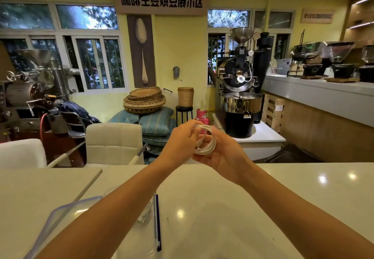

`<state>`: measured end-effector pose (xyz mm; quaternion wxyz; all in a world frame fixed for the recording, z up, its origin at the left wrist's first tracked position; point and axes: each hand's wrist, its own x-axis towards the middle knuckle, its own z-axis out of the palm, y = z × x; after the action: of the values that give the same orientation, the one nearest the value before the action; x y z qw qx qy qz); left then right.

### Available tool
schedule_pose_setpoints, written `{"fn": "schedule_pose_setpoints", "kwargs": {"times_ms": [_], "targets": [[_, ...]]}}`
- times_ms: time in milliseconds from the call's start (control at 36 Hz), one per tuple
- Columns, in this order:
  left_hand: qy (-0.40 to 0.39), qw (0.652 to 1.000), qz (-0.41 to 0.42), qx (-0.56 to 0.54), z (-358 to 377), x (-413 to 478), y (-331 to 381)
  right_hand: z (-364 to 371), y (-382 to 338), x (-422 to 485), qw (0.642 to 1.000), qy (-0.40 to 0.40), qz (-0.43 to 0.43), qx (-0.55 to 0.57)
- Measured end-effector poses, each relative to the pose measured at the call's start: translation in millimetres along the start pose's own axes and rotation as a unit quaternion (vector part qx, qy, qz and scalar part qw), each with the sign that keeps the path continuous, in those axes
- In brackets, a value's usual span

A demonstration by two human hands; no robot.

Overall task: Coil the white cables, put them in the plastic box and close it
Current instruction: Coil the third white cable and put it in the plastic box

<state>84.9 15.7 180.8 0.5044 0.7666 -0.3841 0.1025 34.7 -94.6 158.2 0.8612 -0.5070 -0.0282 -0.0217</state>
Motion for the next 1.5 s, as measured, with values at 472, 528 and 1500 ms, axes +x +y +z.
{"fn": "schedule_pose_setpoints", "kwargs": {"times_ms": [472, 528, 1500], "targets": [[0.003, 0.998, 0.005, 0.061, 1.3, -0.1, -8.3, -6.3, 3.9, -2.0, 0.996, -0.006, -0.024, -0.089], [0.000, 0.998, -0.002, 0.061, 0.5, 1.1, -9.0, -8.2, 3.7, -1.6, 0.996, -0.006, -0.010, -0.093], [-0.096, 0.979, -0.118, 0.134, -48.0, -24.2, -48.0, 19.0, 16.1, 20.5, 0.920, -0.004, 0.061, -0.387]]}}
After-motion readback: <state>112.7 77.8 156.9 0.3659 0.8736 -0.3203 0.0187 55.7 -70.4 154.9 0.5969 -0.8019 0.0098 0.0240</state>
